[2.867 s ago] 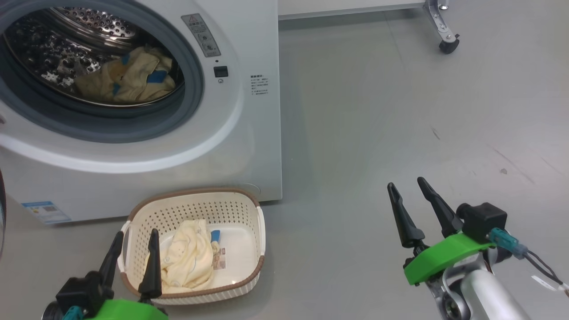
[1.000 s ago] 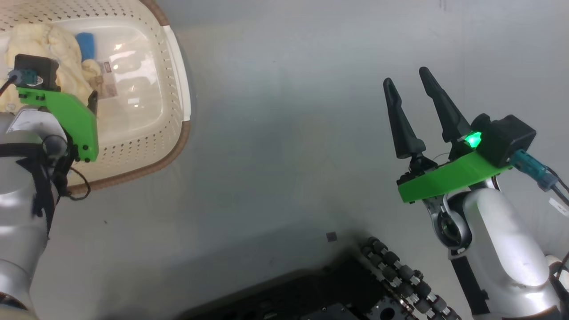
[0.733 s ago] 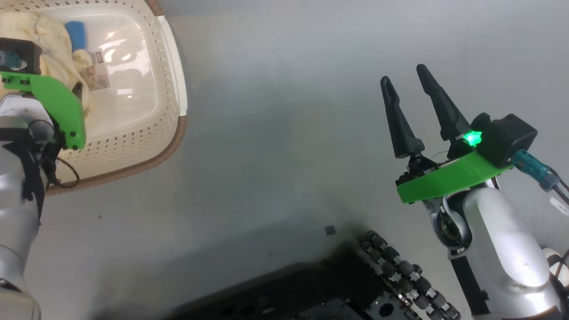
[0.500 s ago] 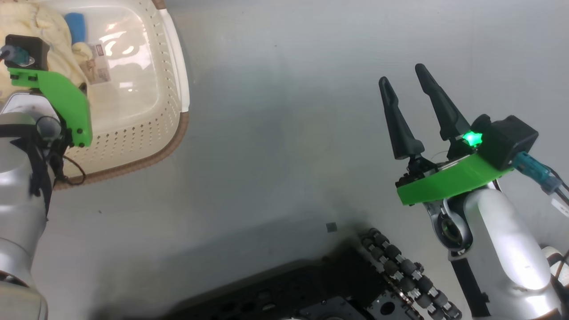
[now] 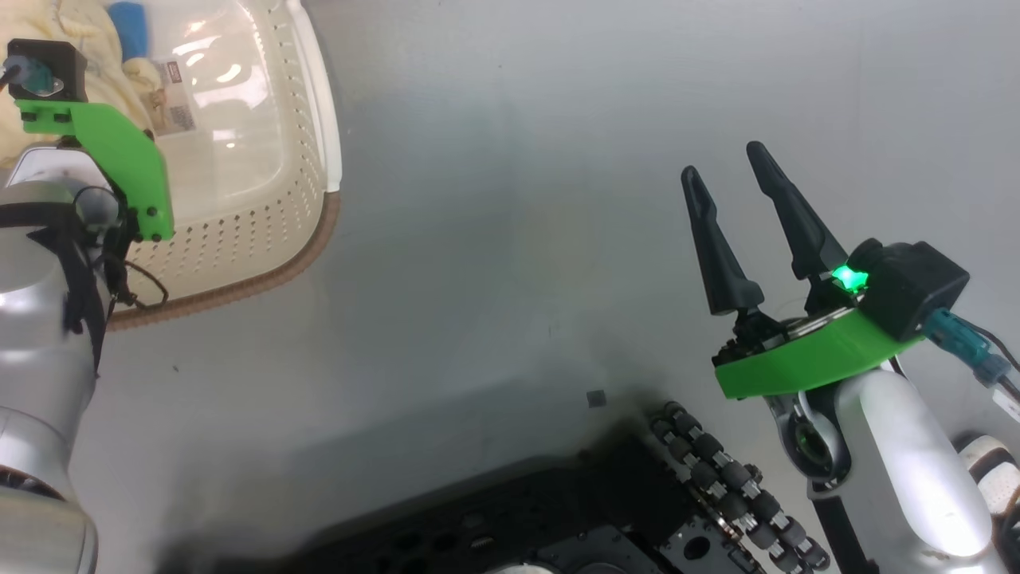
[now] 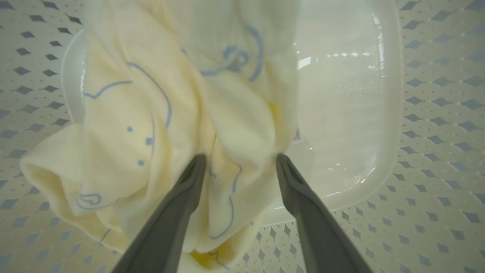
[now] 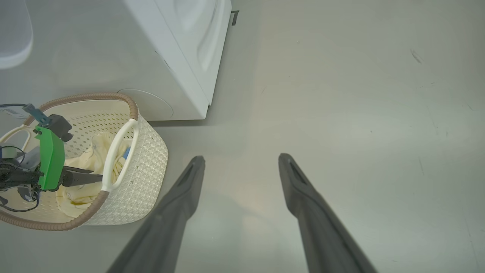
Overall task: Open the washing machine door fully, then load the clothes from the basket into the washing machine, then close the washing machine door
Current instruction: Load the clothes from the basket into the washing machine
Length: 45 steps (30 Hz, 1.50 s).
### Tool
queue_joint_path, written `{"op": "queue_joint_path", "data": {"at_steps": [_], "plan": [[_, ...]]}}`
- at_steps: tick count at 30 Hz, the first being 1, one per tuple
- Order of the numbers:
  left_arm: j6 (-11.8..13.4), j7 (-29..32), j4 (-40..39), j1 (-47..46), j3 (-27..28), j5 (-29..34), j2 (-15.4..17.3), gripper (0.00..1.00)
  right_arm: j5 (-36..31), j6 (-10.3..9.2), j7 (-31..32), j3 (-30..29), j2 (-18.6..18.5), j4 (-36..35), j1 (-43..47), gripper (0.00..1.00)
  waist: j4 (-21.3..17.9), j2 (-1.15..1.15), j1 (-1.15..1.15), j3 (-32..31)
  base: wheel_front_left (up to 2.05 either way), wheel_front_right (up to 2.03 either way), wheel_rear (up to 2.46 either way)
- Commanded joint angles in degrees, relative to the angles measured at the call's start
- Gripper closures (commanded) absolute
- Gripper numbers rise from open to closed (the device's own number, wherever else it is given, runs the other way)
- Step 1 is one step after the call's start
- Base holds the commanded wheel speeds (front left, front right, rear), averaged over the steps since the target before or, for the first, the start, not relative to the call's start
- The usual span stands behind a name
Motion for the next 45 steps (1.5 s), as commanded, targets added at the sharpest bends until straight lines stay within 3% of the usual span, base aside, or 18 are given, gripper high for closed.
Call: {"op": "queue_joint_path", "data": {"at_steps": [1,2,3,14,26,37,45], "plan": [[0.35,0.40,-0.21,-0.14,1.20,-0.57,1.51,0.06,-0.85,-0.15,-0.54,0.60,0.04,-1.72,3.71,0.00,0.25,0.00,0.00,0.13,0.06,0.06,0.06],[0.34,0.41,-0.20,-0.19,1.33,-0.80,1.44,0.64,-1.01,-0.15,-0.54,0.57,0.04,-1.93,3.85,0.00,0.37,0.00,0.00,0.19,0.04,0.04,0.04],[0.33,0.32,-0.19,-0.24,1.45,-1.03,1.36,1.00,-1.15,-0.15,-0.54,0.57,0.04,-2.06,3.96,0.00,0.45,0.00,0.00,0.25,0.02,0.02,0.02],[-0.94,-0.70,-0.15,-0.28,1.40,-2.09,1.47,1.00,-0.57,-0.15,-0.54,0.75,0.04,-1.85,2.00,0.00,0.40,0.00,0.00,-0.59,0.00,0.00,0.00],[-3.63,-8.03,-0.14,1.51,0.36,-2.04,3.54,1.00,2.13,-0.15,-0.54,1.79,0.04,0.50,-4.27,0.00,-0.77,0.00,0.00,-5.49,0.00,0.00,0.00],[-5.13,-21.56,-1.18,8.63,-0.31,-3.10,2.48,1.00,2.00,-0.15,-0.54,1.98,0.04,4.92,-5.43,0.00,0.77,0.00,0.00,-18.23,0.00,0.00,0.00],[-5.46,-25.49,-6.48,16.07,2.56,-6.64,1.37,1.00,1.14,-0.15,-0.54,1.40,0.04,7.68,-3.45,0.00,3.79,0.00,0.00,-28.45,0.00,0.00,0.00]]}}
